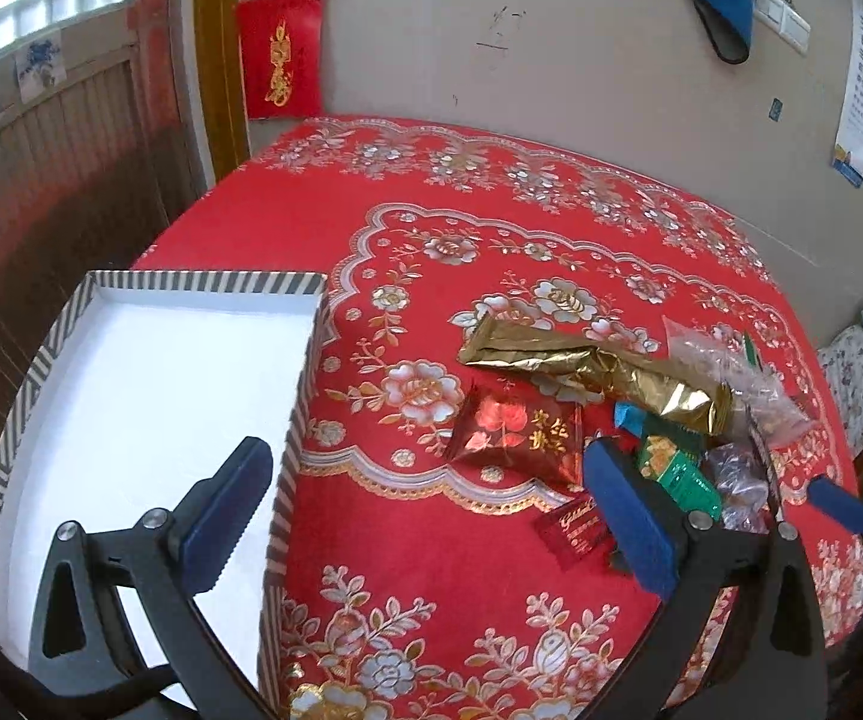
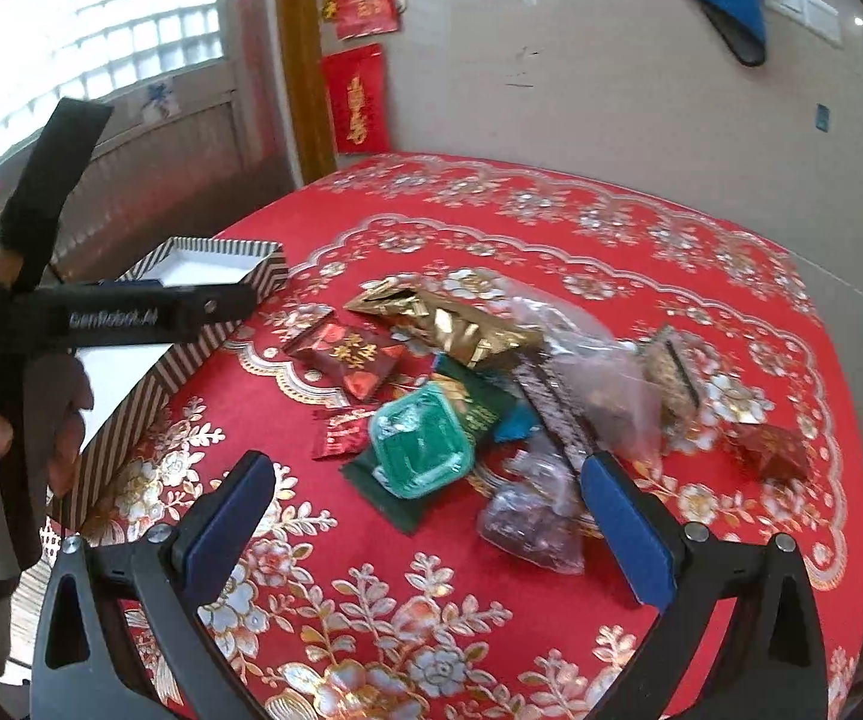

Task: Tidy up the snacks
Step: 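Reach the left tool toward the red date candy packet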

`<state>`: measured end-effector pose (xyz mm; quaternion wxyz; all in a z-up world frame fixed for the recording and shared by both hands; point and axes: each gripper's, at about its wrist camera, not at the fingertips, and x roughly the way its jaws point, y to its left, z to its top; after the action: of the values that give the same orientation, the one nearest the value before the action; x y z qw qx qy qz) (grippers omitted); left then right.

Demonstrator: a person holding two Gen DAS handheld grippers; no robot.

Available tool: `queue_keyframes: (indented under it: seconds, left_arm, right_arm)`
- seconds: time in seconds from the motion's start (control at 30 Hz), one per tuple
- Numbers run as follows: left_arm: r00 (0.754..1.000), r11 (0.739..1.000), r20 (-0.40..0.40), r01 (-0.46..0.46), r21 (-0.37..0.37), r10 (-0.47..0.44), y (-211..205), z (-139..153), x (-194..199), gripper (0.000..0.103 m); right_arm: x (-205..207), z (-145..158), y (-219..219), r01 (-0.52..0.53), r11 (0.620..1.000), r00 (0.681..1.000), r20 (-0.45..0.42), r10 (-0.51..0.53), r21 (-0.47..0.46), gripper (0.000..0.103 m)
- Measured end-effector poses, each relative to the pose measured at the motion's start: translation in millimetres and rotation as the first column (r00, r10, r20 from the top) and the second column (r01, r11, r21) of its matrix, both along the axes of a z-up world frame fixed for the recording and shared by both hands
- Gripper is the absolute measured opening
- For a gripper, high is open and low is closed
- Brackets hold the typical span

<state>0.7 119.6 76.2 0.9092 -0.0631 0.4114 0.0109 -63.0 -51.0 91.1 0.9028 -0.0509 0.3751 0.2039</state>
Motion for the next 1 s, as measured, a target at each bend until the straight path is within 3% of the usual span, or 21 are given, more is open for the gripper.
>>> queue_keyframes:
  seconds: [0.3,1.0]
  left_arm:
    - [1.0,1.0,-0.026,0.007,0.014,-0.006,-9.1,-12.6,5.7,0.103]
    - [1.0,0.997,-0.003,0.011,0.079,-0.011,-35.2,-14.8,0.9,0.103]
  right_arm:
    - [3.6,-7.9,4.2,-0.007,1.0,1.0,-0.022,0.007,0.003,0.102]
    - [-2.1,-1.2,-10.7,0.039,0.998,0.999,-0.017,-0.038,0.045,0.102]
